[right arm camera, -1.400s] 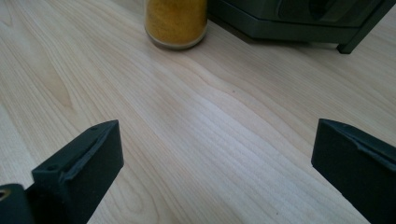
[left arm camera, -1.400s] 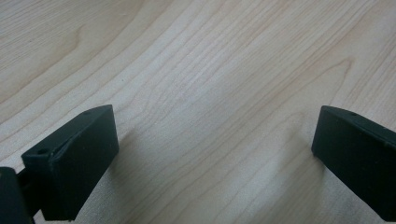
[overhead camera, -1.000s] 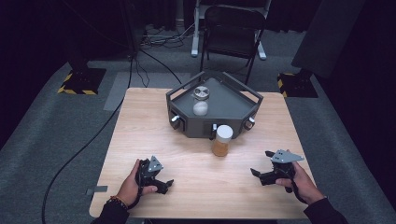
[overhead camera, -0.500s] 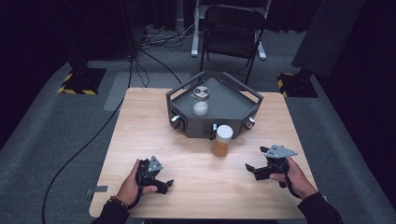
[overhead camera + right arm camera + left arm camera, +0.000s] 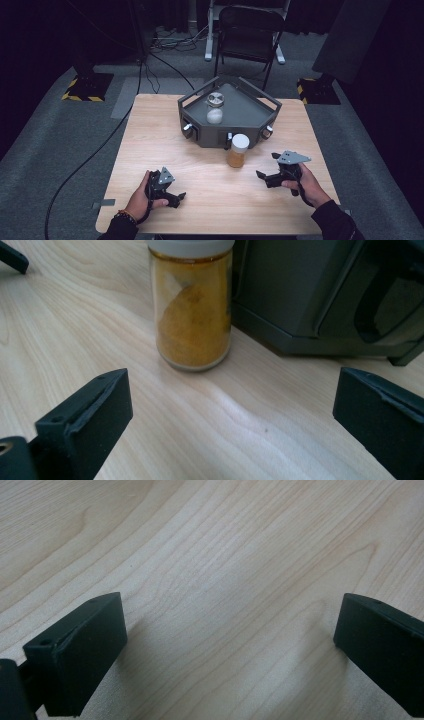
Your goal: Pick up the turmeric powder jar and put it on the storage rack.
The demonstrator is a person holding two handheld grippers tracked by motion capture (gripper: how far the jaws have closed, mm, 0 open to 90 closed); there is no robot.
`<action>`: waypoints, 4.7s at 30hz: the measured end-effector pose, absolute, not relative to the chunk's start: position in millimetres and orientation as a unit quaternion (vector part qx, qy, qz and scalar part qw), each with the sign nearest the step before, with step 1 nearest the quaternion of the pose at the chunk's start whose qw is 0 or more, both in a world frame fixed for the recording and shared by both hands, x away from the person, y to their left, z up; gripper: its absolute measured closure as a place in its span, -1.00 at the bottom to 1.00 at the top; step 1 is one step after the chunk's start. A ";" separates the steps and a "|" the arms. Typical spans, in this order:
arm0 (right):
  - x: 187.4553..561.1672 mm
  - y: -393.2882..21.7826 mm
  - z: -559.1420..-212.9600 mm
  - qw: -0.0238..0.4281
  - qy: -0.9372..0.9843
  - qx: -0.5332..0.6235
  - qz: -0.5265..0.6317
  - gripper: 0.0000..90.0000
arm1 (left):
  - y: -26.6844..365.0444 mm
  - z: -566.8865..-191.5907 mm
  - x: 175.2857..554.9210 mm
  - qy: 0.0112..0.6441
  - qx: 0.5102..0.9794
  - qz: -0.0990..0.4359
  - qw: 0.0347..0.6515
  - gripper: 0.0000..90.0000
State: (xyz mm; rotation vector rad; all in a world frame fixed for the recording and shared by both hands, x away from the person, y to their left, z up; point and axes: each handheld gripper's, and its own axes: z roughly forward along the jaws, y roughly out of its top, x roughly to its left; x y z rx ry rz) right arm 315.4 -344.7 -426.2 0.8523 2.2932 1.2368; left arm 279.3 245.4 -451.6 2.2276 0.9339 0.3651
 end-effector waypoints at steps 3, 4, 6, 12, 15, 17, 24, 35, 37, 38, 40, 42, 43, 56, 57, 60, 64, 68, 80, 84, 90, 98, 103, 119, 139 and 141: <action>321.3 -341.4 -426.9 0.197 0.817 0.305 0.447 -0.96 | 245.4 -451.7 279.3 0.359 0.857 0.140 0.342 -1.00; 323.3 -340.6 -427.1 0.196 0.817 0.304 0.449 -0.96 | 245.4 -451.7 279.3 0.359 0.857 0.140 0.342 -1.00; 326.5 -338.5 -428.0 0.194 0.816 0.304 0.453 -0.96 | 245.4 -451.6 279.3 0.359 0.857 0.140 0.342 -1.00; 334.4 -330.2 -430.6 0.191 0.812 0.297 0.464 -0.95 | 245.5 -451.6 279.5 0.359 0.857 0.140 0.342 -1.00; 337.1 -324.3 -432.9 0.190 0.812 0.297 0.465 -0.95 | 245.5 -451.6 279.4 0.359 0.857 0.140 0.342 -1.00; 339.3 -321.3 -433.9 0.188 0.813 0.295 0.465 -0.94 | 245.5 -451.6 279.4 0.359 0.857 0.140 0.342 -1.00; 345.0 -312.0 -438.4 0.179 0.809 0.295 0.475 -0.94 | 245.5 -451.6 279.5 0.359 0.857 0.140 0.342 -1.00; 352.8 -297.1 -450.0 0.164 0.790 0.322 0.496 -0.91 | 245.5 -451.6 279.5 0.359 0.857 0.140 0.342 -1.00; 353.8 -295.7 -451.8 0.163 0.786 0.328 0.498 -0.90 | 245.5 -451.7 279.5 0.359 0.857 0.140 0.342 -1.00; 354.5 -294.7 -453.2 0.163 0.783 0.331 0.500 -0.90 | 245.5 -451.6 279.5 0.359 0.857 0.140 0.342 -1.00; 356.3 -293.2 -455.1 0.158 0.780 0.339 0.502 -0.88 | 245.5 -451.6 279.5 0.359 0.857 0.140 0.342 -1.00; 357.0 -291.6 -456.6 0.156 0.778 0.341 0.504 -0.86 | 245.5 -451.6 279.5 0.359 0.857 0.140 0.342 -1.00; 357.1 -290.7 -457.3 0.156 0.777 0.343 0.505 -0.82 | 245.5 -451.6 279.4 0.359 0.857 0.140 0.342 -1.00; 357.0 -270.9 -462.2 0.165 0.762 0.366 0.509 -0.45 | 245.7 -451.6 279.7 0.359 0.857 0.139 0.343 -1.00; 356.4 -269.3 -463.1 0.169 0.760 0.366 0.509 -0.41 | 245.6 -451.6 279.7 0.359 0.857 0.140 0.342 -1.00; 355.1 -266.3 -464.7 0.180 0.761 0.361 0.508 -0.36 | 245.6 -451.6 279.7 0.359 0.857 0.140 0.342 -1.00; 354.6 -265.8 -464.9 0.187 0.764 0.353 0.506 -0.33 | 245.7 -451.6 279.8 0.359 0.857 0.140 0.342 -1.00; 353.7 -266.9 -466.6 0.191 0.764 0.348 0.509 -0.33 | 245.7 -451.5 279.8 0.359 0.857 0.140 0.342 -1.00; 346.2 -270.0 -462.7 0.206 0.755 0.342 0.520 -0.32 | 245.7 -451.6 279.8 0.359 0.857 0.140 0.343 -1.00; 342.4 -269.7 -458.6 0.212 0.752 0.345 0.521 -0.32 | 245.7 -451.6 279.8 0.359 0.857 0.140 0.343 -1.00; 336.3 -266.3 -446.2 0.219 0.752 0.349 0.515 -0.32 | 245.7 -451.6 279.8 0.359 0.857 0.140 0.343 -1.00; 328.1 -266.4 -424.3 0.226 0.746 0.357 0.516 -0.32 | 245.7 -451.6 279.8 0.359 0.857 0.140 0.342 -1.00; 322.2 -266.1 -410.5 0.240 0.741 0.359 0.514 -0.32 | 245.7 -451.6 279.8 0.359 0.857 0.140 0.343 -1.00; 320.7 -265.1 -377.5 0.267 0.724 0.378 0.511 -0.31 | 245.7 -451.6 279.8 0.359 0.857 0.139 0.343 -1.00; 340.0 -256.1 -327.6 0.290 0.718 0.372 0.512 -0.31 | 245.7 -451.6 279.8 0.359 0.857 0.139 0.342 -1.00; 341.9 -252.4 -325.5 0.297 0.718 0.372 0.508 -0.31 | 245.7 -451.6 279.7 0.359 0.857 0.140 0.343 -1.00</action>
